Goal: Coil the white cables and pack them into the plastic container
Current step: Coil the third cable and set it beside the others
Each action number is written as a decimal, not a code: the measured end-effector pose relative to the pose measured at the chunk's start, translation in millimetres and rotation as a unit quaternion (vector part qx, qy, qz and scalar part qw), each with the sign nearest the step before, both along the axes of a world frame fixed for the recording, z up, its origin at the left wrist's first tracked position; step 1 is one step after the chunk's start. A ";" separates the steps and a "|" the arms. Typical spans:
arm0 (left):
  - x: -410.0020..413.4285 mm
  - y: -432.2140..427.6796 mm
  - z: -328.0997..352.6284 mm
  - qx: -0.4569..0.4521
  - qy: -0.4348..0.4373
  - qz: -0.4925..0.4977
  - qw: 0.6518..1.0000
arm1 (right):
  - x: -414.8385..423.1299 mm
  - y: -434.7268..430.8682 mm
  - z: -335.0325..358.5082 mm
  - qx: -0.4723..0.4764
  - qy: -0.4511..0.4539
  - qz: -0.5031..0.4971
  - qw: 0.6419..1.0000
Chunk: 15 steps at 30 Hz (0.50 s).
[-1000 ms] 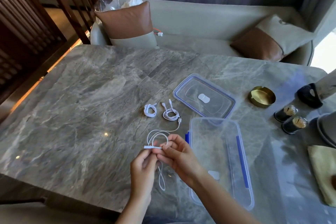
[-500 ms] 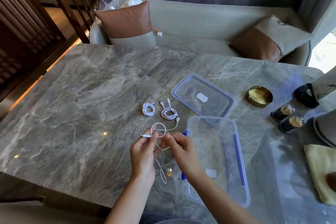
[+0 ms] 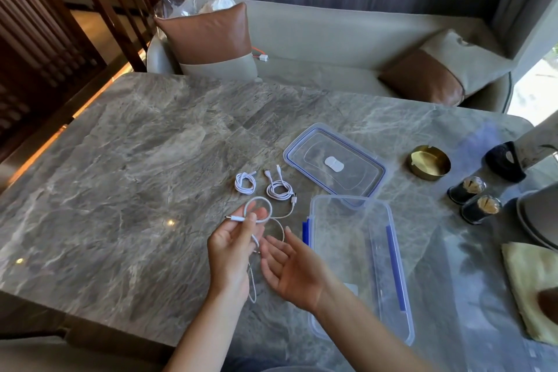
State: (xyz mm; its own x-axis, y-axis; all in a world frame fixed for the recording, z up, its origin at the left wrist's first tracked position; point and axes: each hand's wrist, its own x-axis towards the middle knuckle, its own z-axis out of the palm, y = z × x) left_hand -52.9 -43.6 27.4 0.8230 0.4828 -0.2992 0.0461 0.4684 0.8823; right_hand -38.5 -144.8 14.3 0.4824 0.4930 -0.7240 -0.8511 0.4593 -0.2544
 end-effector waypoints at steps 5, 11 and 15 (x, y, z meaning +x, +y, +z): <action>-1.4 -1.1 0.9 -0.008 -0.001 -0.002 1.000 | -1.1 0.5 -1.5 -0.117 -0.108 0.043 0.986; 4.3 -6.0 3.8 0.028 -0.029 -0.047 0.998 | -18.7 12.1 -9.3 -0.131 -0.234 0.120 0.956; 2.6 5.0 1.3 0.149 -0.026 -0.071 0.986 | -9.5 10.1 -4.4 -0.040 -0.152 -0.111 0.981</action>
State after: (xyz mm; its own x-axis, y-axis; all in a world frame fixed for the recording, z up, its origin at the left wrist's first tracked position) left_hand -50.3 -38.6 28.7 0.8993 0.4213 -0.1171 0.0436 0.1799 0.9827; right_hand -48.0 -134.7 9.9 0.7711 0.2986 -0.5624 -0.6115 0.5934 -0.5234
